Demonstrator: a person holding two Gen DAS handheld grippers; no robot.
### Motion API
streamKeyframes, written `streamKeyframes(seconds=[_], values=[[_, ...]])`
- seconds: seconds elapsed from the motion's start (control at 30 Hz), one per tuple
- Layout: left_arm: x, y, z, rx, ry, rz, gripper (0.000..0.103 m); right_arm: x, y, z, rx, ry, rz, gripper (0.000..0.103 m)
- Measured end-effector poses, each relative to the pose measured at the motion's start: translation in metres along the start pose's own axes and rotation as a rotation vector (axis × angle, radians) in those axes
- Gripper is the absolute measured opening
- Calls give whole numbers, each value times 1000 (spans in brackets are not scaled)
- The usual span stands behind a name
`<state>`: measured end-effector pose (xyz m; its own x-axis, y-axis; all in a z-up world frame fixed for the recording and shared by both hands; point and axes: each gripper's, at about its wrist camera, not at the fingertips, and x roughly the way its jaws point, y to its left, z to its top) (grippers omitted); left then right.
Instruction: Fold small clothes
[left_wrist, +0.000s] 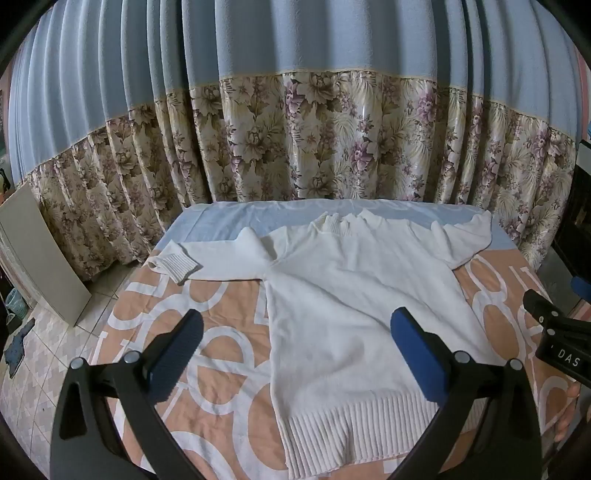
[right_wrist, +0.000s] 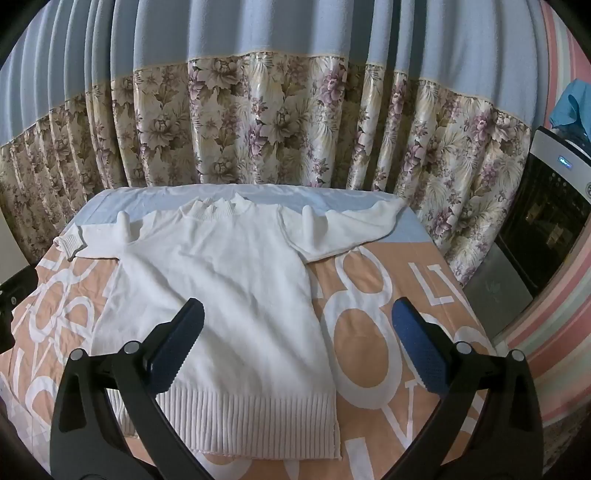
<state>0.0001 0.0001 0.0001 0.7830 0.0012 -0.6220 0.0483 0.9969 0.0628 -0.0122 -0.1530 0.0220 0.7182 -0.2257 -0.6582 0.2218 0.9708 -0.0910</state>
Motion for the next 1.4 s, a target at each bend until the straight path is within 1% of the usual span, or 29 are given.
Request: streamKeyframes(seconds=[0.43, 0.47, 1.4], values=[[-5, -7, -3, 8, -11, -1, 102, 0, 0, 0, -1, 0, -1, 100], [0, 0, 0, 0, 0, -1, 102, 0, 0, 0, 0, 0, -1, 100], [0, 0, 0, -1, 4, 0, 102, 3, 4, -1, -4, 4, 2, 100]])
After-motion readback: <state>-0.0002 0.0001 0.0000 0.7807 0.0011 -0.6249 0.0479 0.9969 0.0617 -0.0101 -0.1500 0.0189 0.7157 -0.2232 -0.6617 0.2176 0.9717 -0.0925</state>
